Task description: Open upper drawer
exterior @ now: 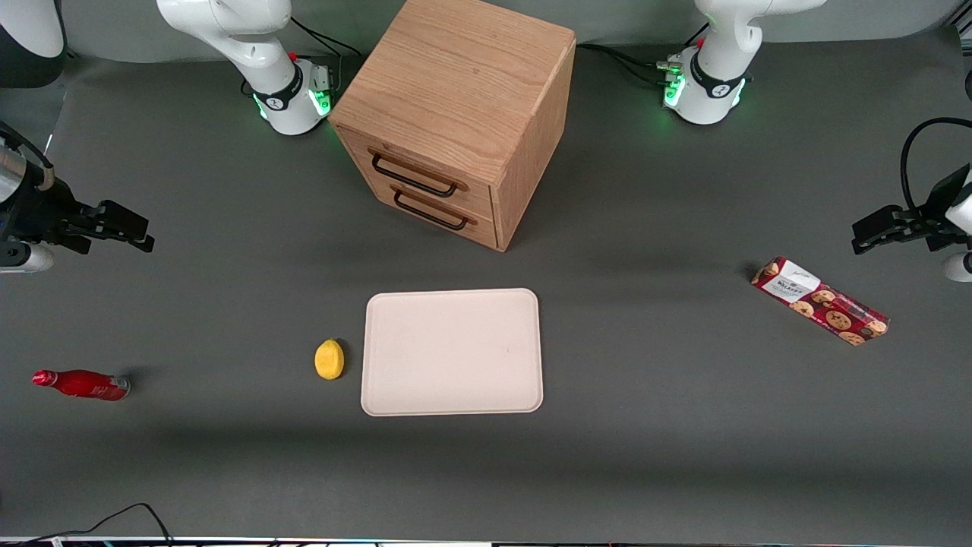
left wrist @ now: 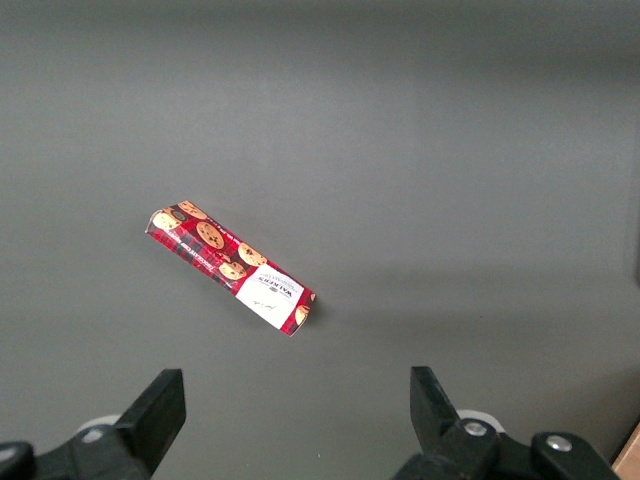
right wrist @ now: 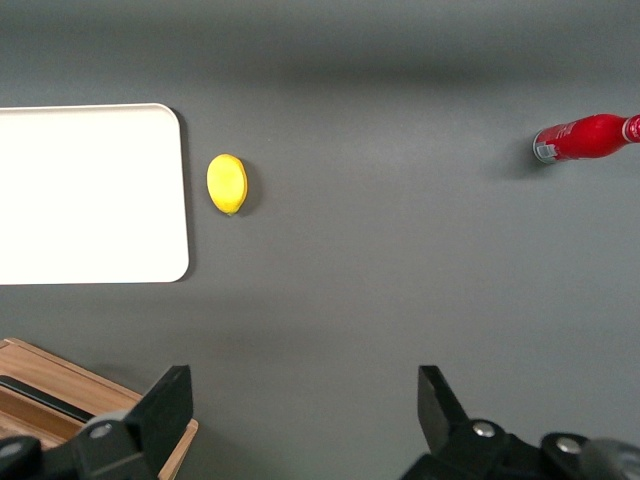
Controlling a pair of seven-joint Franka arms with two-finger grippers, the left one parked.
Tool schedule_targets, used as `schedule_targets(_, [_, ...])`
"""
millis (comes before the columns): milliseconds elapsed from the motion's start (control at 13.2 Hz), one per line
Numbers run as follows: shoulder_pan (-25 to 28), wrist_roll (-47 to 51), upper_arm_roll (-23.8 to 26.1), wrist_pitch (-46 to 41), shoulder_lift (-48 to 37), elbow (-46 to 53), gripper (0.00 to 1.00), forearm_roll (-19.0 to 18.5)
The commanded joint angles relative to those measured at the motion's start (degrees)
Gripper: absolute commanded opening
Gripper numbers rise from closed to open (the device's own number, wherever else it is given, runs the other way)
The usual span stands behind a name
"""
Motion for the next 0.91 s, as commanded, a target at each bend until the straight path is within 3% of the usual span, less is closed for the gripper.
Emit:
schedule_targets(0, [-0.3, -1.0, 0.1, -0.9, -0.1, 0.5, 1.0, 0.0])
schedule_targets(456, [2.9, -0.4, 0.4, -3.3, -0.1, 0.5, 1.0, 0.2])
schedule_targets(684, [6.6, -1.0, -0.1, -4.9, -0.1, 0.5, 1.0, 3.6])
schedule_targets(836, [9.7, -0.7, -0.1, -5.1, -0.1, 0.3, 1.0, 3.9])
